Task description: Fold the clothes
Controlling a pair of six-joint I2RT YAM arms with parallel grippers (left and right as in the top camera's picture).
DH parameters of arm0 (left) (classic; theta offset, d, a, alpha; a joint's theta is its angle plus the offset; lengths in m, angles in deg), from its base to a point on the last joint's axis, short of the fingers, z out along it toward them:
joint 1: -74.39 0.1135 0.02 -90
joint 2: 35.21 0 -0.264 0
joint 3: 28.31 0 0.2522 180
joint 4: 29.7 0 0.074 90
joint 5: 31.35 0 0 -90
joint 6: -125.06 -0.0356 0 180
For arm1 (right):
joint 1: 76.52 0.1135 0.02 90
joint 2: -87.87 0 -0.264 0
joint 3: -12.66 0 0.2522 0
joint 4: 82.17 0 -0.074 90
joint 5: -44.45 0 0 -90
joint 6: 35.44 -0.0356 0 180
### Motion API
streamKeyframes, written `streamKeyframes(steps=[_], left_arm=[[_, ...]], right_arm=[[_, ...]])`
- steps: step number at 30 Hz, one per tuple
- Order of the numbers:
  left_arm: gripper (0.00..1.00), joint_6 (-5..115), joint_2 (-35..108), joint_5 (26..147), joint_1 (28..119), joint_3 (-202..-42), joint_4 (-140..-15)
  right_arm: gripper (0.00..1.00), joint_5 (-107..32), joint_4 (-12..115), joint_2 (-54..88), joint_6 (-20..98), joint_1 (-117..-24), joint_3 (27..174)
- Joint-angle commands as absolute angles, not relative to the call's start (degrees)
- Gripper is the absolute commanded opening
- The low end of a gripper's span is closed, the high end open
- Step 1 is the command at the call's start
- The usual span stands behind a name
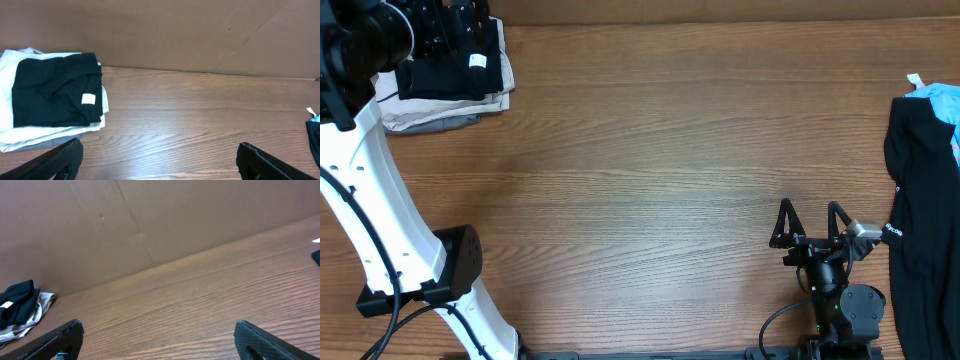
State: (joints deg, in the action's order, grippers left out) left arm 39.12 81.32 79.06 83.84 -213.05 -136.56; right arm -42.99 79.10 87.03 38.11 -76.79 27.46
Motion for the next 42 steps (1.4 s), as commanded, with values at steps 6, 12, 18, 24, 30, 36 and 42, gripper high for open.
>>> streamKeyframes(steps=[6,12,18,24,30,36,42], left_arm=[[1.00,38.46,81.30,79.23,83.78,-213.14,-136.45],[1.00,38.42,81.19,78.90,83.73,-212.26,-136.47],[1.00,38.44,76.27,75.82,83.71,-197.44,-136.41],[1.00,38.44,64.23,75.58,83.73,-165.05,-135.42],[1.00,38.42,50.11,68.00,83.73,-137.73,-124.43],[1.00,38.03,31.24,68.04,83.73,-109.86,-98.25],[1.00,38.03,14.48,68.78,83.73,-86.91,-77.33]], right_arm=[[1.00,-42.94,79.45,87.71,38.09,-76.35,26.87],[1.00,-42.94,79.45,87.71,38.09,-76.35,26.87],[1.00,-42.94,79.45,87.71,38.09,-76.35,26.87],[1.00,-42.94,79.45,87.71,38.09,-76.35,26.87],[1.00,-42.94,79.45,87.71,38.09,-76.35,26.87],[1.00,-42.94,79.45,87.71,38.09,-76.35,26.87],[1.00,-42.94,79.45,87.71,38.09,-76.35,26.87]])
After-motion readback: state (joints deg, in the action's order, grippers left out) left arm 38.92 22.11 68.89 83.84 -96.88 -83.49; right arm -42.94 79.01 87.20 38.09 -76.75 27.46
